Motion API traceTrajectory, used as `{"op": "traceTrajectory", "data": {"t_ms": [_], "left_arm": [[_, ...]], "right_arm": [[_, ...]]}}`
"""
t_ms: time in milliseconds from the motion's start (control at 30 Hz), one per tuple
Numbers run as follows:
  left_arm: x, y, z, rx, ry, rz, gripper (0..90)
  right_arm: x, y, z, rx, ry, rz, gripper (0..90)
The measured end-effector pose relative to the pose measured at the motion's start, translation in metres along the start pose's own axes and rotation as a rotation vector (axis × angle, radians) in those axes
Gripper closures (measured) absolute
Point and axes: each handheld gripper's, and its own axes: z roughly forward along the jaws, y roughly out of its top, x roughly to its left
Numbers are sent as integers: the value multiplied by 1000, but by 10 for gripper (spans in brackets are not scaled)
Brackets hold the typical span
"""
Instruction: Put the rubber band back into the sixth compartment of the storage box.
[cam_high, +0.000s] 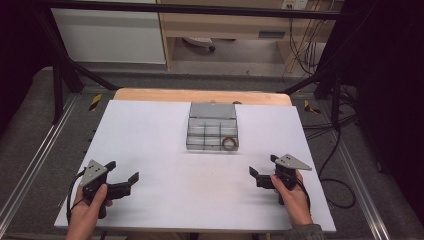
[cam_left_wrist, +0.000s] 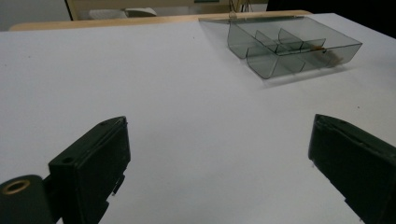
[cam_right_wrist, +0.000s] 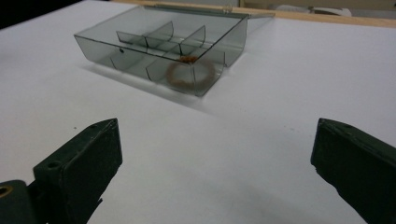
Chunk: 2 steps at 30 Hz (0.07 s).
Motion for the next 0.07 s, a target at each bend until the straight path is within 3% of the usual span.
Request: {"op": "traceTrajectory", "data": {"t_ms": [33,67], "left_arm": [[-1,-1,2,22,1,8,51],[-2,-2,4,37,5,14,51]], "right_arm": [[1,-1,2,50,-24,-4,28],[1,-1,2,50,-24,-4,28]]}}
